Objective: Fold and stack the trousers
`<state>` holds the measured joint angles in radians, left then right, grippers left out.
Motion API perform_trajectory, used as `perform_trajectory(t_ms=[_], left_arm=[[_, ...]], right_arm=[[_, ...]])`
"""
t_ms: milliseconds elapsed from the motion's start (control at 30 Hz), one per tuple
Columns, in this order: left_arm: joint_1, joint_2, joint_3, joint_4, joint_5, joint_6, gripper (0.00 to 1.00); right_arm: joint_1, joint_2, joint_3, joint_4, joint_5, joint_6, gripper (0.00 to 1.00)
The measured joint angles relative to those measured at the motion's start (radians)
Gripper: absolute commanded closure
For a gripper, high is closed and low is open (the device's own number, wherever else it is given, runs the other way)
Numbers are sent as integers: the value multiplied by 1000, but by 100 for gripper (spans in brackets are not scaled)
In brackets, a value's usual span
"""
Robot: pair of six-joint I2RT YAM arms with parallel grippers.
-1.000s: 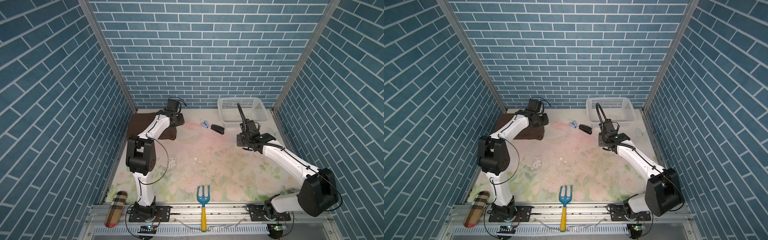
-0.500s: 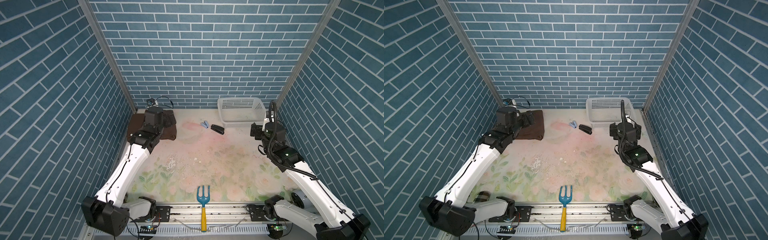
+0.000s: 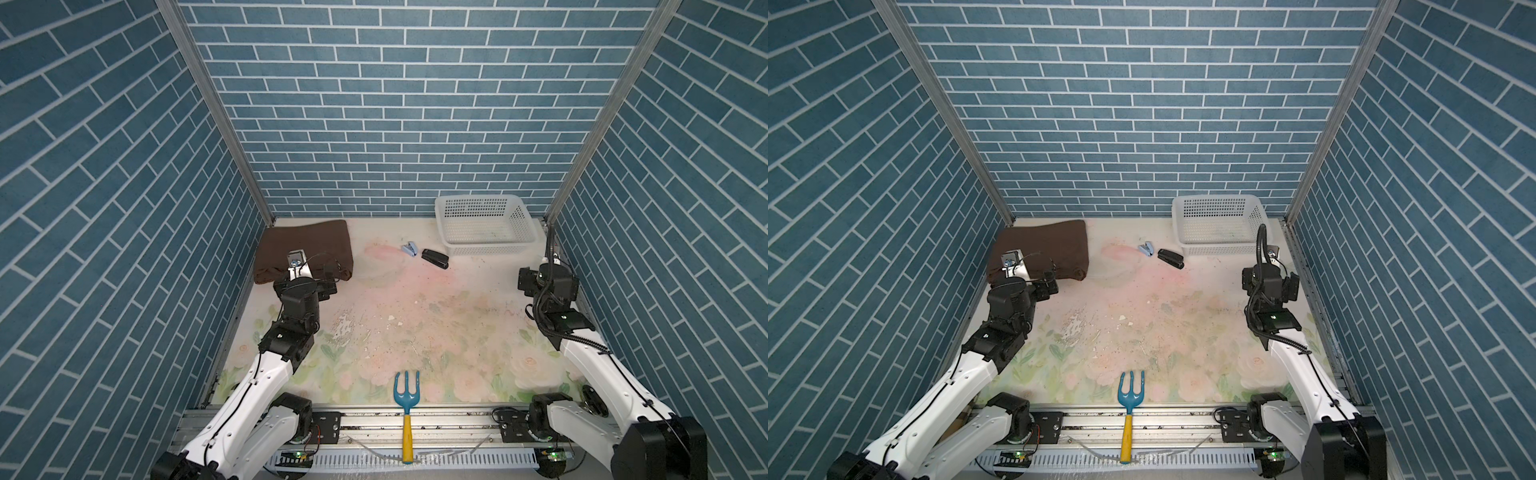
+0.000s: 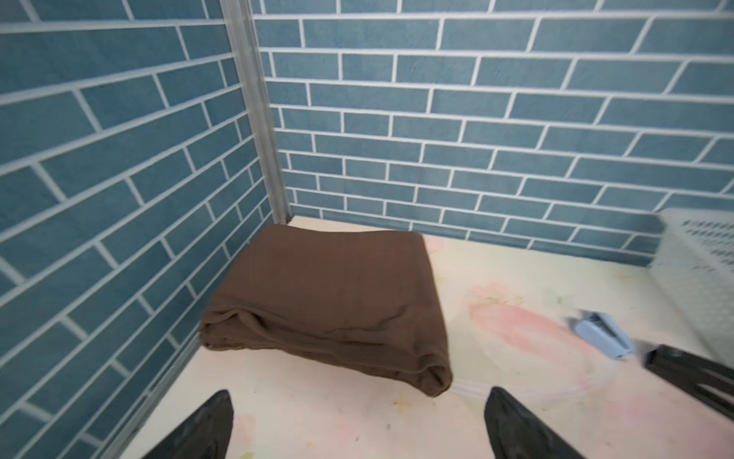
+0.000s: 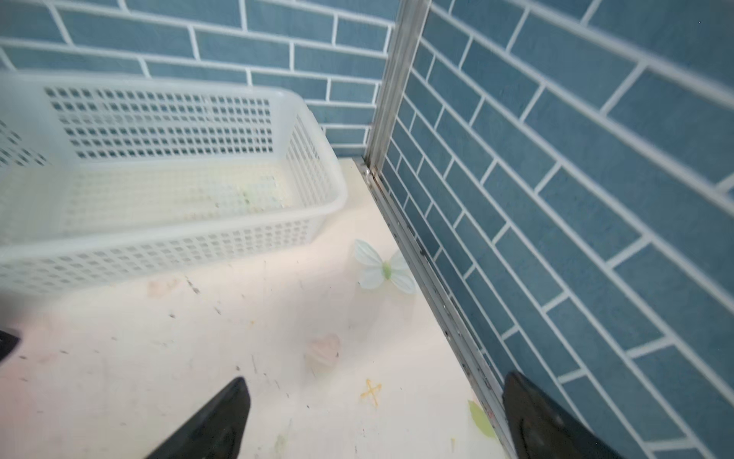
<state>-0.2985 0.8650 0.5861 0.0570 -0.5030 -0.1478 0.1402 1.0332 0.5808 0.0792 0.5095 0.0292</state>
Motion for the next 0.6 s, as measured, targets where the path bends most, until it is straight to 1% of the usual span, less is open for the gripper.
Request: perform_trajectory(t_ms=[67,200,300,367,500,600], left_arm=[[0,17,-12,-3,-46,16,1],[0,72,-113,29,-134,32,1],[0,126,-174,40,-169,39,1],[0,162,-185,64,-188,50,1],[2,249,-186,166,-224,84,1],[8,333,-187,249,-229,108,1]], right_arm=[[-33,14,-74,43,-17,16,1],[-84,41,-169,142,-34,60,1],[-103,74,-184,190,-42,87,1],[-109,105,-184,225,-44,106,1],[-119,173,-186,291,-54,148,1],[-123,213,-186,331,-55,159,1]])
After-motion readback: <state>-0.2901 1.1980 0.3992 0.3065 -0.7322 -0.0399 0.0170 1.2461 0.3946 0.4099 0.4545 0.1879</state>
